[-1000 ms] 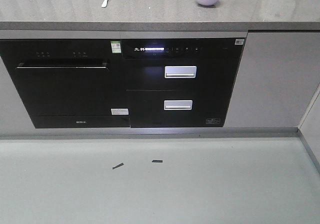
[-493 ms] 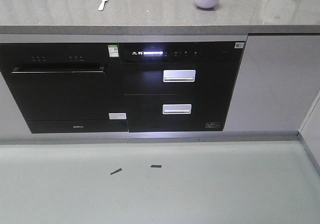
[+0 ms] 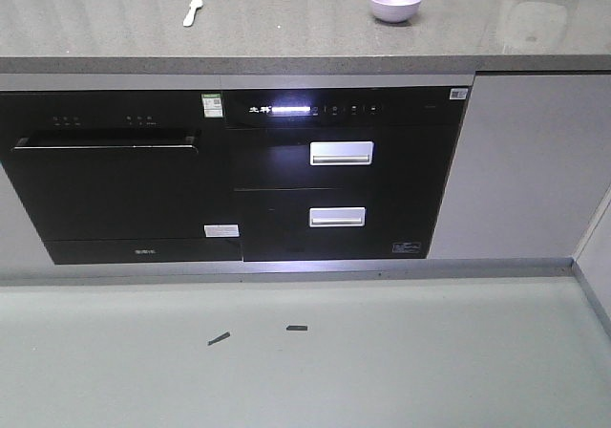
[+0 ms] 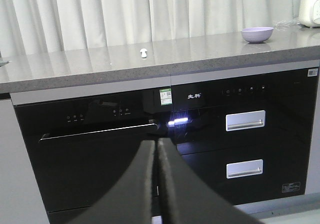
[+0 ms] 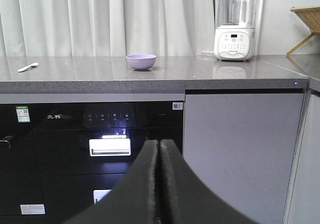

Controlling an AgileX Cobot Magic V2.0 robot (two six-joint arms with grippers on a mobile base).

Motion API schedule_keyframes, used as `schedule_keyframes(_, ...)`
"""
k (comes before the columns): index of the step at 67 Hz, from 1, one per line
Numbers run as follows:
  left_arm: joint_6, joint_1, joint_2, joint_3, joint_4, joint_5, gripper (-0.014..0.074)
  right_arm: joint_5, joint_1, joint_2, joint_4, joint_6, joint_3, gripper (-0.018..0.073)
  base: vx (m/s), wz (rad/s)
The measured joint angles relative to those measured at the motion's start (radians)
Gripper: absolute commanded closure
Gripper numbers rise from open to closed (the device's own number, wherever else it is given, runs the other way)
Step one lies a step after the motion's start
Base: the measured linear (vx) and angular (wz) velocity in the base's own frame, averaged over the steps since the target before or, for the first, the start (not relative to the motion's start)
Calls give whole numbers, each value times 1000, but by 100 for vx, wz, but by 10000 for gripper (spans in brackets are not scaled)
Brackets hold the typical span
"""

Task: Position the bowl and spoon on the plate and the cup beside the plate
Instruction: 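Continue driving forward toward the counter holding the spoon and bowl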

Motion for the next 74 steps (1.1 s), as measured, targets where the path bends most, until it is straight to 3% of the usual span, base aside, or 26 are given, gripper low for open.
schedule_keyframes(74,0,0,0,0,0,0,603,0,0,0,0,0,0,565,9,-1)
